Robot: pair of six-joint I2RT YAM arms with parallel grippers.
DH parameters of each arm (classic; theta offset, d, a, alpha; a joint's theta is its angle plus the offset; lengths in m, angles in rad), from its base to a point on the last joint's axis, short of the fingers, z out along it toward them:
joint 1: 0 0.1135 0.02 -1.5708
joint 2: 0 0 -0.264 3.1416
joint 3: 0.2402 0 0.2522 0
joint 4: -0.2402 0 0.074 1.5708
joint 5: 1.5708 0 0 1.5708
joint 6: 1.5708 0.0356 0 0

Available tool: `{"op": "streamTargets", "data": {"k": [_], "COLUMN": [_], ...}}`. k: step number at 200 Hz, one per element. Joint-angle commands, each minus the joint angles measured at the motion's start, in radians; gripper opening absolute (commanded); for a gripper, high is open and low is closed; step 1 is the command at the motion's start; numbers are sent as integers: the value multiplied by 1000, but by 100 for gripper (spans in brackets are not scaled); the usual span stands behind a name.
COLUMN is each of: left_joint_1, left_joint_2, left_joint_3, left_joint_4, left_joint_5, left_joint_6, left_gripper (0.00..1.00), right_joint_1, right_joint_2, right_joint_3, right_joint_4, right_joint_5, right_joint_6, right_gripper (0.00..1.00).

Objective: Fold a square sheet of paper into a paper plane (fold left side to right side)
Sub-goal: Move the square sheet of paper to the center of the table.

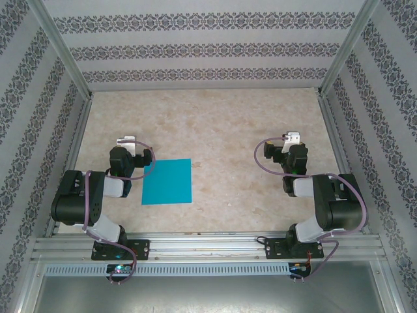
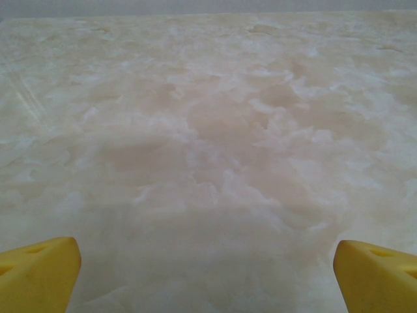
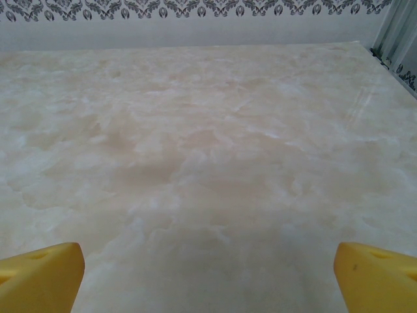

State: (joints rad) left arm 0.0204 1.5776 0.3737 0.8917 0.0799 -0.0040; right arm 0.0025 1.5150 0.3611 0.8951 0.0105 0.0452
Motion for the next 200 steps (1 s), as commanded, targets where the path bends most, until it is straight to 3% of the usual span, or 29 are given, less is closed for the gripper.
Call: {"op": "streamTargets", "data": {"k": [1,84,108,127,145,175,200], "left_joint_1": [8,6,6,6,7,6,-5], "left_joint_2": [13,-35,-217,-361,-441,-476,-461], "left_joint_3": [17,15,34,92,134,244,314], "left_joint_4": [50,21,-171,-423,-562,-863,-1106], "left_joint_5": [22,-45,-117,-137,-65,152,317], "left_joint_6": [4,-17,-47,-140,-291,-404,-464], "left_gripper": [100,100,100,100,100,100,89], "right_joint_1": [7,1,-1,-2,-4,-9,-6], "right_joint_2": [11,-23,-151,-278,-397,-528,-549], "right_joint_3": [21,37,55,78,112,206,264], "right_joint_4": [34,-10,-160,-340,-534,-880,-1073], "right_joint_5": [9,9,17,12,-36,-145,-296], "right_joint_6": [-11,3,14,67,136,264,361], "right_gripper": [98,98,98,98,98,98,98]}}
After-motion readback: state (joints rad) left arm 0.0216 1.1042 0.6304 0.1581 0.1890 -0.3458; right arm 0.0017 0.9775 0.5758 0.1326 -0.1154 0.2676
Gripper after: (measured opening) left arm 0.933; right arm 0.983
